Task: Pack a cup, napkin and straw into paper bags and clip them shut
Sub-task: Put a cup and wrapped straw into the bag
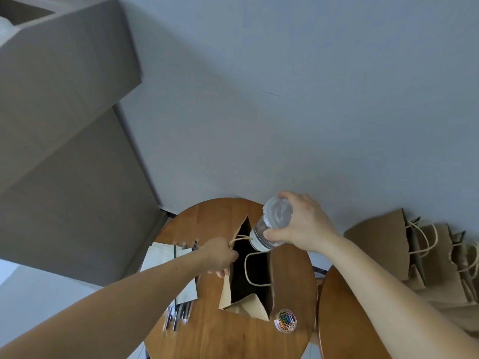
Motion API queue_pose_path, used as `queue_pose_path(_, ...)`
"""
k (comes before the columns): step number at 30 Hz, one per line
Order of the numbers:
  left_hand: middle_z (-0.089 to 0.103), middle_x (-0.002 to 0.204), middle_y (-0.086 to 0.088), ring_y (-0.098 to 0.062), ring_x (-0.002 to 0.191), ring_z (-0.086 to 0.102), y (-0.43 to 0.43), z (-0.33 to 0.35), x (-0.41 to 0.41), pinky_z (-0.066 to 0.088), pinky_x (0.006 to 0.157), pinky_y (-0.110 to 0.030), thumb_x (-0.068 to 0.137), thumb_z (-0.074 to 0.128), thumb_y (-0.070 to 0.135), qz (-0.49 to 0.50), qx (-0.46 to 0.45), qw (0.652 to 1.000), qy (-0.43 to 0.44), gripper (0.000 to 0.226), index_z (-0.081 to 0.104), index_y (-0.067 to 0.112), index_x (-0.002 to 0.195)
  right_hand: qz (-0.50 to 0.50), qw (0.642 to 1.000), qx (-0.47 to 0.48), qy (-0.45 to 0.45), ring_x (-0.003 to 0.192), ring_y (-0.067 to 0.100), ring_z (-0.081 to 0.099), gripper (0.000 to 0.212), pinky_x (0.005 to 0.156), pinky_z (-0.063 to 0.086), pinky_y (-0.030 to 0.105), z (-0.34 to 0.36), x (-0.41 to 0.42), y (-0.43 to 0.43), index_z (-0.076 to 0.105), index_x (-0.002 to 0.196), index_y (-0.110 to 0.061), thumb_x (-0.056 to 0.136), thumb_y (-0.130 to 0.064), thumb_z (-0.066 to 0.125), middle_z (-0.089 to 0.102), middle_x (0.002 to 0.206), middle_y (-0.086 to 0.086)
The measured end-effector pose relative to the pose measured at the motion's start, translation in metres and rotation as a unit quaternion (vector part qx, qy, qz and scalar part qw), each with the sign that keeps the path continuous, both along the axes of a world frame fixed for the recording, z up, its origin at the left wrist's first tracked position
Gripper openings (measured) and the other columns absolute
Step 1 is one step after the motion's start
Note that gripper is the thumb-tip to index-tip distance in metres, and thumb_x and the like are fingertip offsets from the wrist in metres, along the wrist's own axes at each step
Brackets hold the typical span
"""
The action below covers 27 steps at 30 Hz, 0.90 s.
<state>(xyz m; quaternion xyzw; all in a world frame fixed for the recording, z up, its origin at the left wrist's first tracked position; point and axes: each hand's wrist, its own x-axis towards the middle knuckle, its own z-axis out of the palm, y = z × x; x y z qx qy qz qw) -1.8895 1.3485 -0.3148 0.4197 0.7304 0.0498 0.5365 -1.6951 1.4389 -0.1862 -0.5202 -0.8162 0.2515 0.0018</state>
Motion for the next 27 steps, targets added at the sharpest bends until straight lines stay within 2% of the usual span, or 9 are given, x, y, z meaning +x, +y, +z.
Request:
queue_pose_path(2, 0.073, 0.064, 0.001, -0.013, 0.060, 0.073, 0.000, 0.001, -0.003, 0.052, 0.050, -0.018, 0.093, 0.050, 0.030, 0.008, 0.000, 1.000, -0.007, 0.032, 0.069, 0.006, 0.085, 0.028, 0.999, 0.006, -0.022, 0.124, 0.020, 0.042, 0.102, 0.095, 0.045, 0.037, -0.001, 0.000, -0.001, 0.032, 0.144, -0.036, 0.057, -0.066, 0.075, 0.043, 0.138, -0.006)
queue_pose_path(6, 0.073, 0.063, 0.002, -0.010, 0.053, 0.069, 0.001, 0.003, -0.003, 0.049, 0.047, -0.017, 0.093, 0.050, 0.029, 0.018, 0.004, 1.000, -0.013, 0.032, 0.069, 0.005, 0.085, 0.084, 0.994, 0.023, -0.062, 0.123, 0.021, 0.041, 0.101, 0.089, 0.043, 0.034, -0.003, -0.006, -0.004, 0.031, 0.143, -0.035, 0.056, -0.067, 0.071, 0.042, 0.136, -0.004)
queue_pose_path(11, 0.072, 0.062, 0.001, -0.009, 0.048, 0.065, 0.000, 0.003, -0.002, 0.046, 0.045, -0.016, 0.095, 0.048, 0.028, 0.032, 0.003, 0.999, -0.033, 0.032, 0.067, 0.003, 0.091, 0.252, 0.951, 0.079, -0.159, 0.114, 0.023, 0.043, 0.096, 0.090, 0.045, 0.035, -0.025, -0.025, -0.022, 0.033, 0.138, -0.031, 0.057, -0.066, 0.070, 0.043, 0.126, 0.000)
queue_pose_path(15, 0.069, 0.057, -0.005, -0.014, 0.044, 0.060, -0.005, -0.002, -0.010, 0.040, 0.041, -0.017, 0.095, 0.049, 0.021, 0.069, -0.007, 0.996, -0.048, 0.028, 0.066, 0.000, 0.086, 0.263, 0.946, 0.054, -0.183, 0.119, 0.025, 0.043, 0.097, 0.095, 0.045, 0.036, -0.053, -0.025, -0.036, 0.029, 0.141, -0.030, 0.061, -0.070, 0.067, 0.043, 0.134, 0.003)
queue_pose_path(19, 0.073, 0.065, -0.006, -0.012, 0.052, 0.067, -0.009, -0.010, -0.014, 0.050, 0.049, -0.018, 0.092, 0.050, 0.024, 0.041, 0.013, 0.998, -0.035, 0.030, 0.070, 0.003, 0.087, 0.221, 0.950, 0.008, -0.218, 0.126, 0.030, 0.043, 0.101, 0.095, 0.045, 0.038, -0.077, -0.027, -0.046, 0.027, 0.144, -0.026, 0.062, -0.071, 0.066, 0.041, 0.142, 0.008)
queue_pose_path(23, 0.074, 0.067, -0.002, -0.011, 0.062, 0.072, -0.006, -0.011, -0.009, 0.060, 0.072, -0.026, 0.089, 0.049, 0.027, 0.020, 0.020, 0.999, -0.046, 0.029, 0.071, 0.007, 0.088, 0.199, 0.940, -0.010, -0.279, 0.118, 0.034, 0.047, 0.093, 0.091, 0.048, 0.039, -0.109, -0.042, -0.048, 0.029, 0.140, -0.016, 0.068, -0.058, 0.072, 0.045, 0.134, 0.015)
queue_pose_path(27, 0.074, 0.065, 0.001, -0.010, 0.064, 0.072, -0.005, -0.007, -0.005, 0.061, 0.081, -0.032, 0.088, 0.048, 0.029, -0.006, 0.022, 0.999, -0.039, 0.033, 0.074, 0.010, 0.080, 0.147, 0.938, -0.034, -0.312, 0.120, 0.037, 0.047, 0.084, 0.090, 0.048, 0.042, -0.151, -0.047, -0.052, 0.024, 0.141, -0.016, 0.078, -0.045, 0.071, 0.038, 0.137, 0.017)
